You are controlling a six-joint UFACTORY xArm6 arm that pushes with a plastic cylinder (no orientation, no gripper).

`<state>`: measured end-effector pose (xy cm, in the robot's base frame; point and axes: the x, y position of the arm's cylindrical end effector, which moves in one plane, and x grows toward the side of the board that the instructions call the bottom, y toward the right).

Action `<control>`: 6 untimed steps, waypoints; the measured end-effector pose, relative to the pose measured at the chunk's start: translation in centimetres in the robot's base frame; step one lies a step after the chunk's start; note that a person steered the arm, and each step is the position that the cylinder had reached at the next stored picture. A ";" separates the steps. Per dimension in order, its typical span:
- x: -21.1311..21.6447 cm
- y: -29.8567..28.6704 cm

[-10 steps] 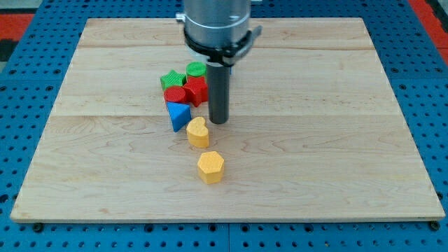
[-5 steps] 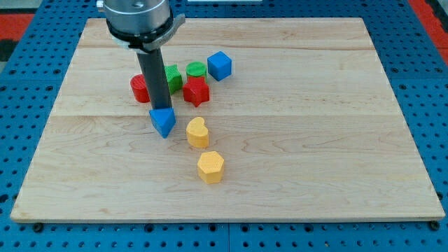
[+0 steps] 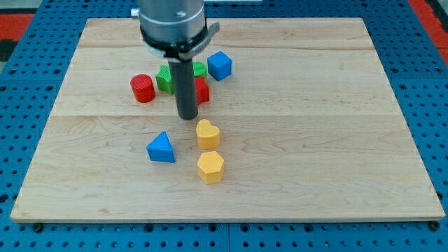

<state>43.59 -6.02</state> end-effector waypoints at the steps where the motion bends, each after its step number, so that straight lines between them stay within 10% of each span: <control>1: 1.7 5.1; 6: 8.4 4.2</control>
